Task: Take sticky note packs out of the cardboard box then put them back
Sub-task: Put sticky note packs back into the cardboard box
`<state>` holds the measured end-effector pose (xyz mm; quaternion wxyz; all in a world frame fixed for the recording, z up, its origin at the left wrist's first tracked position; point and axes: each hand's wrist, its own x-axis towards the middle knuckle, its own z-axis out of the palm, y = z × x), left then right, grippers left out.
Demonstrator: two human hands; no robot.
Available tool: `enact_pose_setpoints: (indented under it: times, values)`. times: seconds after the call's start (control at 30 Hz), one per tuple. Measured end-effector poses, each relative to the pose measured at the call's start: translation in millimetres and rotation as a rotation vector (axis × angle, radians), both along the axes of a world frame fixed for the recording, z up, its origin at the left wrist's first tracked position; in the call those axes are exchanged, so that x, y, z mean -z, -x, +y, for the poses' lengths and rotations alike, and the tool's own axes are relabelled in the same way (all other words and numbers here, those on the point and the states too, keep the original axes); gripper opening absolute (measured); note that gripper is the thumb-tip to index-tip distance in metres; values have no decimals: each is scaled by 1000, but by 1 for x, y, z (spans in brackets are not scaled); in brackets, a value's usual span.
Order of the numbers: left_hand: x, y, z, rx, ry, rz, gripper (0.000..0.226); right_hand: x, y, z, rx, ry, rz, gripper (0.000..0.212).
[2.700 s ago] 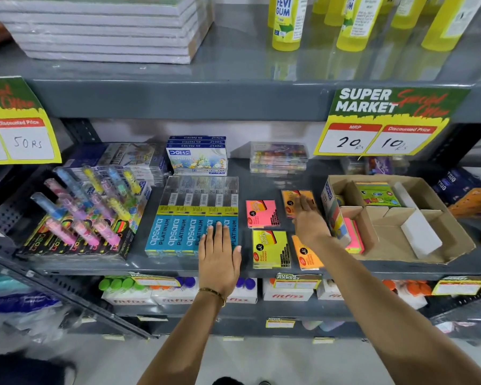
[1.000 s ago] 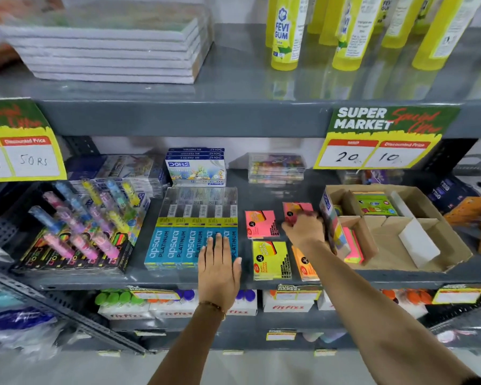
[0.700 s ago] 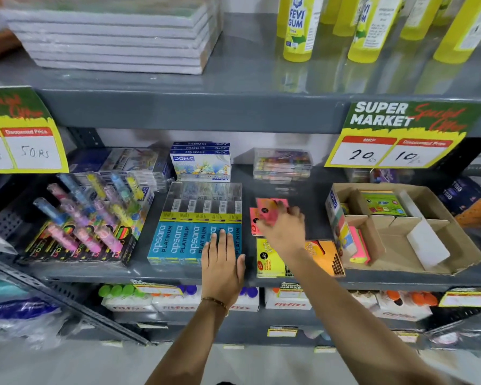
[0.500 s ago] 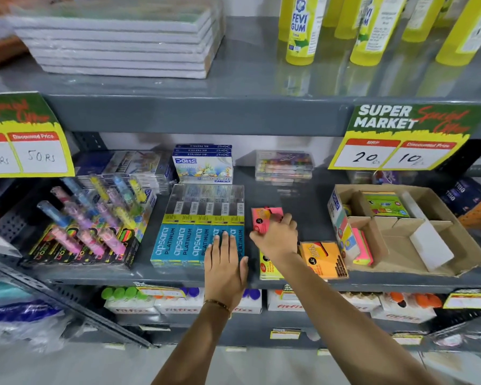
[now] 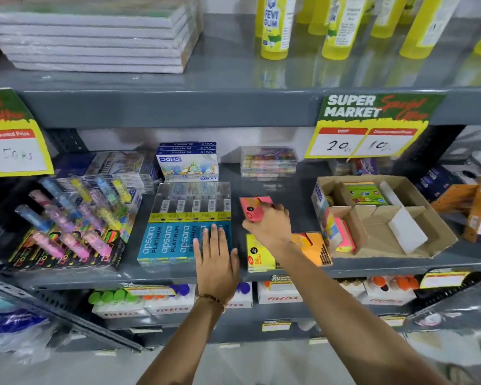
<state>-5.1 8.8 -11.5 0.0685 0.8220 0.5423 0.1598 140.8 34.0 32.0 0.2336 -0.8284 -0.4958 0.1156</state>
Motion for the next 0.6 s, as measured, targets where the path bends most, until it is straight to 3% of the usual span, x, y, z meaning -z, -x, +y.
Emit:
enact_pose_setpoints:
  times: [0.1,0.23,0.4,0.6]
  values:
    - [-3,-22,-11,120,-44,-56,53,-25,-25,-36,-4,-199,40,41]
    - [1,-54,-26,243,-32,-63,52,-49,-83,-107,174,-340,-23,50]
    - [11,-65,-28,220,33,-31,56,-32,-153,-171,364,-247,-35,56]
    - [16,-66,-28,204,26,-34,57,4,-182,-171,290,-100,-28,62]
